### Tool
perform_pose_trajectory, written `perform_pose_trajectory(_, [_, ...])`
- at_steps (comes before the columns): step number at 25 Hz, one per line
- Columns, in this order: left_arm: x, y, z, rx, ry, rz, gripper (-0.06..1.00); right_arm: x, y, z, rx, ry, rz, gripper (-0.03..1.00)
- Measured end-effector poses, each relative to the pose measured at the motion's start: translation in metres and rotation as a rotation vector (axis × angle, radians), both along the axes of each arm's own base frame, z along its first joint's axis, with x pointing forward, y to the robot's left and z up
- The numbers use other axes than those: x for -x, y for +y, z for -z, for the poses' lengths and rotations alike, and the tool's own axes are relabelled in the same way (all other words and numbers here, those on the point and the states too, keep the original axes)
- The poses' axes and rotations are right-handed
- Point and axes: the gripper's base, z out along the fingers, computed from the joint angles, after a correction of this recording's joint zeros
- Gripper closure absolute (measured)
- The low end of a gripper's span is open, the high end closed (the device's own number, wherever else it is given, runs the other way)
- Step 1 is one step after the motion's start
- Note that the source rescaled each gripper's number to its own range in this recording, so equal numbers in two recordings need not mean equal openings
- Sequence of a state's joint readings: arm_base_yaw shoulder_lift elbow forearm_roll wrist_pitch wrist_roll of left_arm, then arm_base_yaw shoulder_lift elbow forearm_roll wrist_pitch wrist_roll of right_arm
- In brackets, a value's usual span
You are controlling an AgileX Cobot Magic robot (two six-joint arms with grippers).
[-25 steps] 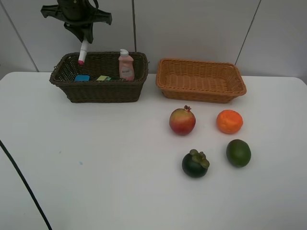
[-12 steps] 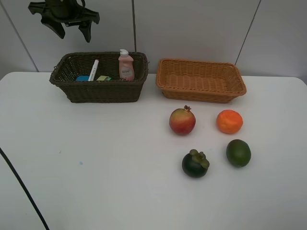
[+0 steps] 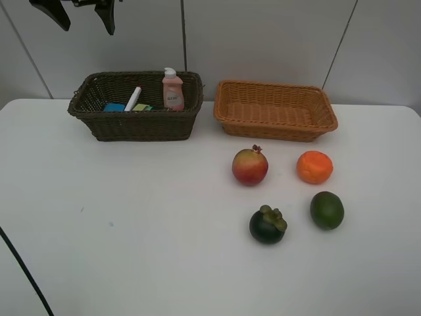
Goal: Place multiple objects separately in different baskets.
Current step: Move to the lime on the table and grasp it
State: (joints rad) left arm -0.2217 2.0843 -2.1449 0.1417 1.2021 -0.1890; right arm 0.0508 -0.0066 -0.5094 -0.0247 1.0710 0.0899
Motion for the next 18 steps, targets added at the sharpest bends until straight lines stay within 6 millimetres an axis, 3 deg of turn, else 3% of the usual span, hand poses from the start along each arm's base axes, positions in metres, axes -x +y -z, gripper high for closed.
perform_pose_trajectory(5, [0.040,0.033,-0.023,-0.025,0.013,-0.057,0.02,0.000,0.000,0.000,0.000,0.000,0.000,0.36])
perform_pose_trajectory(9, [0.094,0.059,-0.035,-0.027,0.040,-0.129,0.02,0.000,0.000,0.000,0.000,0.000,0.000,0.36])
perform_pose_trajectory(14, [0.174,0.064,-0.028,0.037,0.105,-0.155,0.02,0.000,0.000,0.000,0.000,0.000,0.000,0.36])
perform_pose_trajectory(18, [0.243,0.066,-0.008,0.100,0.155,-0.158,0.02,0.000,0.000,0.000,0.000,0.000,0.000,0.36])
